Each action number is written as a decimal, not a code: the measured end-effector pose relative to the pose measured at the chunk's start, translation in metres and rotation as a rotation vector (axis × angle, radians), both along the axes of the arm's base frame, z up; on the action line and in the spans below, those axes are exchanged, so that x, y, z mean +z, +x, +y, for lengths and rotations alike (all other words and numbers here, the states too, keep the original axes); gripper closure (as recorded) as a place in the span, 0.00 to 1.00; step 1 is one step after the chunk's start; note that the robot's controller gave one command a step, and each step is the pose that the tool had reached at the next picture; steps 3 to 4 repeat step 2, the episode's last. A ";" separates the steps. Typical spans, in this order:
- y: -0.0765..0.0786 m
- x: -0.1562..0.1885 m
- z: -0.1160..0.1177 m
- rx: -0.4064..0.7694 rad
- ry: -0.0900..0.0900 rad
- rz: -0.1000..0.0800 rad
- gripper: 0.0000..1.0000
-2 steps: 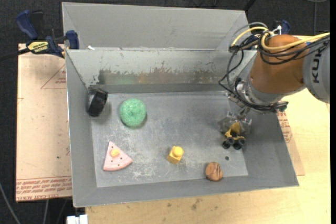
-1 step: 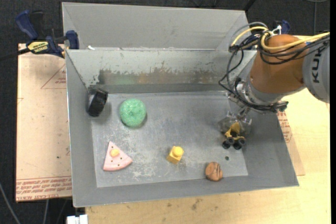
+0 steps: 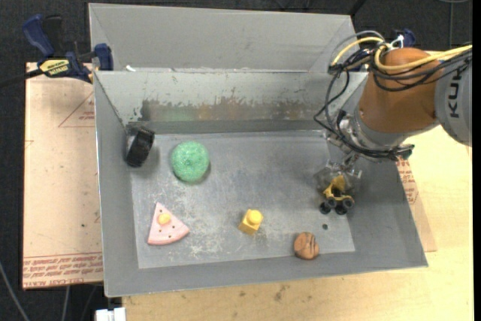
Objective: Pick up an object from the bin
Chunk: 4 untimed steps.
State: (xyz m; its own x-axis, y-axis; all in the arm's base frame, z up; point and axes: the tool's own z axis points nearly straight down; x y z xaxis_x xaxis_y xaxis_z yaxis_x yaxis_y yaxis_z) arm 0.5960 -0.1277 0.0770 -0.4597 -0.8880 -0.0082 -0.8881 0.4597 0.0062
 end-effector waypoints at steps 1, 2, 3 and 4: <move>-0.002 0.019 0.000 0.000 -0.004 0.005 1.00; 0.002 0.035 0.000 0.000 -0.008 -0.007 1.00; 0.002 0.035 0.000 0.000 -0.008 -0.007 1.00; 0.002 0.035 0.000 0.000 -0.008 -0.007 1.00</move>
Offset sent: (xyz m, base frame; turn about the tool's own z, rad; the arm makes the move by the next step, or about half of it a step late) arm 0.0000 -0.0001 0.0397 0.0000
